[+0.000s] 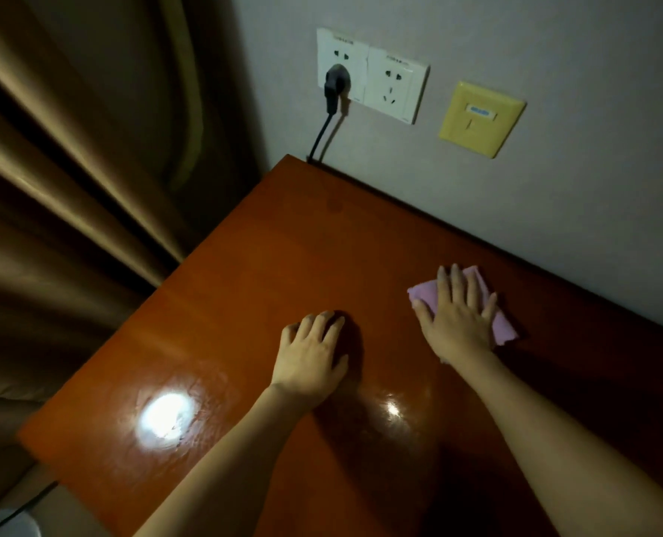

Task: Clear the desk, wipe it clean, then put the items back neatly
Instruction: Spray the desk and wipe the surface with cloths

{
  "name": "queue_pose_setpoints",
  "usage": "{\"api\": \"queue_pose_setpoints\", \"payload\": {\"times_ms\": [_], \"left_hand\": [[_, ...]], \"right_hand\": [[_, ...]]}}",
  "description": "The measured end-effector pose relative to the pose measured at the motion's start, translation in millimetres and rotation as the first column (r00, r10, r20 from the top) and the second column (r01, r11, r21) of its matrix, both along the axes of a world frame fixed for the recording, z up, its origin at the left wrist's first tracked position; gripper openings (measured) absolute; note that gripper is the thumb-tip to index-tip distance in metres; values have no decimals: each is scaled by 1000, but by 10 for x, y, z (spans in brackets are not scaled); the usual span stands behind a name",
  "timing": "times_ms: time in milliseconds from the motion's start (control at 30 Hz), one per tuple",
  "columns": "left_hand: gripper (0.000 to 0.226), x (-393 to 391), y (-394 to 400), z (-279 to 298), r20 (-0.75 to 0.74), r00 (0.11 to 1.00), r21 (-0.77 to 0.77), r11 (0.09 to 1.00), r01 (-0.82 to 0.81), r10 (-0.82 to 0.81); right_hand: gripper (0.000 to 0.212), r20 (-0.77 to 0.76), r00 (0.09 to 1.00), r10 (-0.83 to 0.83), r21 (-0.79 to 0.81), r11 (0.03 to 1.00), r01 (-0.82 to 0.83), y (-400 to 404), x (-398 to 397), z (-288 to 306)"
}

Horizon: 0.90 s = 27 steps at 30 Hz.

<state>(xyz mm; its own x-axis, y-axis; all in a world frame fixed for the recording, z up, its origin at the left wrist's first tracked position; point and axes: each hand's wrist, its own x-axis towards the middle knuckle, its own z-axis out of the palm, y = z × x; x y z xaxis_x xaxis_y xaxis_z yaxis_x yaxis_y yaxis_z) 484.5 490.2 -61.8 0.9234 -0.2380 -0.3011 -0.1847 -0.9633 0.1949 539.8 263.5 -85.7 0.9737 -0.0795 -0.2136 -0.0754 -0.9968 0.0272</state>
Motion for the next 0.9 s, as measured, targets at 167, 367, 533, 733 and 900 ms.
{"api": "queue_pose_setpoints", "payload": {"times_ms": [167, 367, 533, 733, 900], "left_hand": [[66, 77, 8, -54, 35, 999, 42, 999, 17, -19], [69, 288, -261, -40, 41, 998, 44, 998, -50, 49], [71, 410, -403, -57, 8, 998, 24, 998, -58, 58], [70, 433, -405, -100, 45, 998, 19, 999, -48, 47], [71, 506, -382, -96, 62, 998, 39, 999, 5, -8]], "right_hand": [[76, 0, 979, 204, 27, 979, -204, 472, -9, -28], [73, -84, 886, 456, 4, 889, -457, -87, -273, -54], [79, -87, 960, 265, -41, 962, -270, -504, -90, 9], [74, 12, 1000, 12, 19, 1000, -13, -83, 409, -23], [74, 12, 974, 226, 42, 973, -227, 239, 406, -26]]}}
